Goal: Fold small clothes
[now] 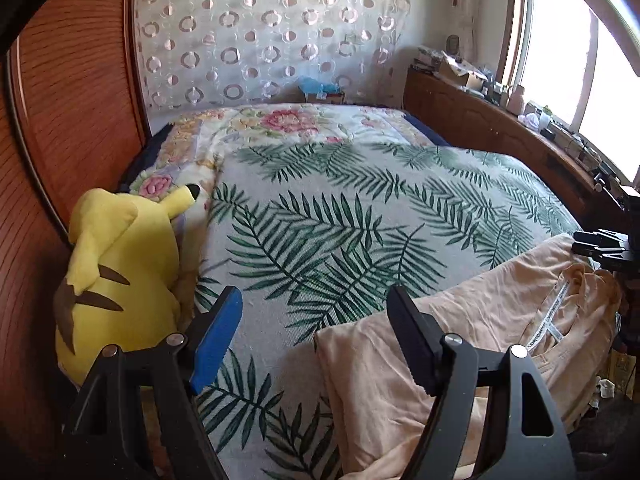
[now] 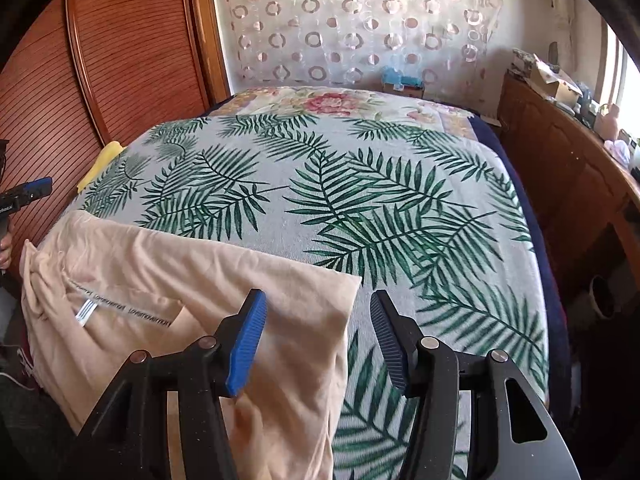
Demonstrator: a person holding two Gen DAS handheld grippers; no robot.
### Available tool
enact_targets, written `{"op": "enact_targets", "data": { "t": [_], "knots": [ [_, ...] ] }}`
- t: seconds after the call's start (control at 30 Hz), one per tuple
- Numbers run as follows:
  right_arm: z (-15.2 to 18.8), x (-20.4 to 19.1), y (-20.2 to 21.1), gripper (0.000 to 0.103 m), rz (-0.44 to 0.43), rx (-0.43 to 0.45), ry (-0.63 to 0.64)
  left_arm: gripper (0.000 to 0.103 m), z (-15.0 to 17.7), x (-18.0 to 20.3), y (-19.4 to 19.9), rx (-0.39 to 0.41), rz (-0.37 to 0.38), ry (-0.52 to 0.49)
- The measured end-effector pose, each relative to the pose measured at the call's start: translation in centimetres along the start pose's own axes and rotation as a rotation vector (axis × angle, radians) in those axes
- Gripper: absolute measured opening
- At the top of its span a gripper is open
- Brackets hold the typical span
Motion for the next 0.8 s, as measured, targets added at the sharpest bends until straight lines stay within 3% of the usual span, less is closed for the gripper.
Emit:
{"op": "enact_targets", "data": {
  "t": [0.23,0.27,0.37,0.63,0.7,0.73,0.8],
  "knots": [
    [-0.3,0.3,-2.1,0.057,0.006,-0.048,0.003,0.074,2.8,0.2,-2.3,-0.117,0.049,0.044],
    [-0.4,0.3,-2.3,0.057,0.004,-0.049,0.001,0.066,3.0,0.2,-2.4,-0.123,0.060,0.058],
    [-0.6,0.4,-2.4,0.057,0.007,-0.045,-0.009,0.057,3.3,0.2,-2.5,-0.125,0.053,0.058],
    [-0.2,-0.2,-2.4,0.057,-0.004,-0.042,0.006,0.052,3.6,0.8,-2.9,-0.139,0.069,0.042],
    [0.0,-0.7,-2.4,0.057,-0.021,-0.041,0.027,0.046,3.5,1.2,-2.9,-0.137,0.076,0.034],
    [0.1,-1.0,-2.4,0.057,-0.019,-0.041,0.043,0.033,3.4,1.5,-2.9,-0.143,0.111,0.041],
    [0.2,-1.5,-2.4,0.049,-0.025,-0.037,0.066,0.027,3.3,1.8,-3.0,-0.159,0.134,0.028]
  ]
}}
Point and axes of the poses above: each gripper's, at about its wrist camera, not at the fingertips, and y roughly against the way its jaws point, x to its right, z to its underside, the point moved 7 cm from there along -y, roughly the way its jaws point, and after that the axes turned 3 degrees about -z, right-handed, at the moved point
